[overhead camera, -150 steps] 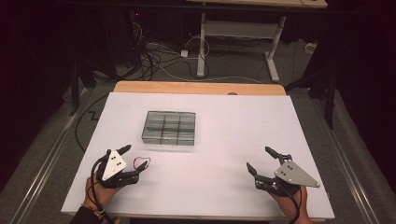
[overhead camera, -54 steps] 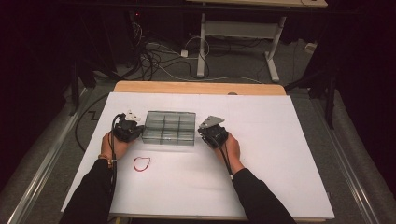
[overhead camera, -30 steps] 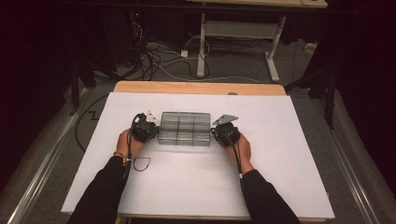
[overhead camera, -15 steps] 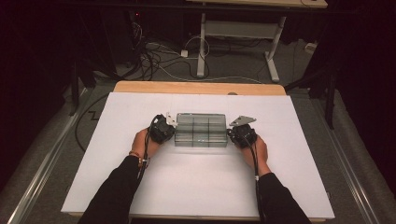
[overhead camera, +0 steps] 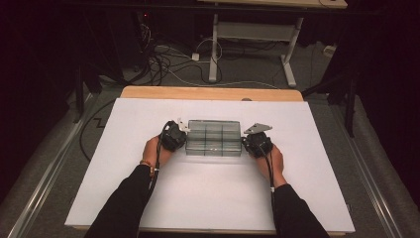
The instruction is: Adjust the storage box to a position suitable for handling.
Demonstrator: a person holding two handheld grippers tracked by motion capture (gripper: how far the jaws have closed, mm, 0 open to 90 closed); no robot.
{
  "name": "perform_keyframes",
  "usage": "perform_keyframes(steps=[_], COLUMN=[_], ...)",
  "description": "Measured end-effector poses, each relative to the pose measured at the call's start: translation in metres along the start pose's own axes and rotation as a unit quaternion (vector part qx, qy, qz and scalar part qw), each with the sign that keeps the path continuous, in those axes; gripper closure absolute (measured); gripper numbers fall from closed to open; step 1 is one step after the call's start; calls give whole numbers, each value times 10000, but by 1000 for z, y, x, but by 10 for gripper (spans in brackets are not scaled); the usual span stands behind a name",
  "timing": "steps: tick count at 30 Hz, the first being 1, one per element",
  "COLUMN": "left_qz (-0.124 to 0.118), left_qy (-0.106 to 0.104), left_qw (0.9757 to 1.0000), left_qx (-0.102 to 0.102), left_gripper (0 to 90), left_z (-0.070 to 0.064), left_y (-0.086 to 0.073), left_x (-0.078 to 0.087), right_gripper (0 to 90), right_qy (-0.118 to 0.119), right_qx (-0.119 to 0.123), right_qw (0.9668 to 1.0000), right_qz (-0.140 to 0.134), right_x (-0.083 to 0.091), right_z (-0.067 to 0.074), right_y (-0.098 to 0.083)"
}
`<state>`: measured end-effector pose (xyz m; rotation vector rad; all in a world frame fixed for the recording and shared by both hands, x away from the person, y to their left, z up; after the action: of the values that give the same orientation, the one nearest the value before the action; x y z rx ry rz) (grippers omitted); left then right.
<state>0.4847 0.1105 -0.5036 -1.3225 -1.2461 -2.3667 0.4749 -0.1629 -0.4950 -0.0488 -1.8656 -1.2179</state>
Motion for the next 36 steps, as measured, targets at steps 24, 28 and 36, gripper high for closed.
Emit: perform_keyframes(steps=[24,28,36], left_qz=[-588,-973,-1556], left_qy=[220,193,235], left_qw=[9980,9950,9875], left_qx=[-29,105,101], left_gripper=[873,872,823], left_z=[6,6,-5], left_y=[5,1,-10], left_x=[23,39,60], right_gripper=[882,874,802], right_qy=[-375,-320,-169], right_qx=[85,-40,-68], right_qw=[9986,9973,9923], right_qz=[-357,-665,-1227], right_x=[23,37,61], right_z=[-2,-4,1], right_y=[5,1,-5])
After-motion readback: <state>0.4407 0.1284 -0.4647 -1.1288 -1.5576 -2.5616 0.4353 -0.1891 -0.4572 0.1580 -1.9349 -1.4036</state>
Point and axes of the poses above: each handheld gripper's, and its own axes: x roughly backward along the jaws, y roughly out of its top, z roughly to its left, the point moved 4 cm from there along -x, roughly forward along the jaws, and after that the axes turned 5 degrees about y, right-handed, at the moved point
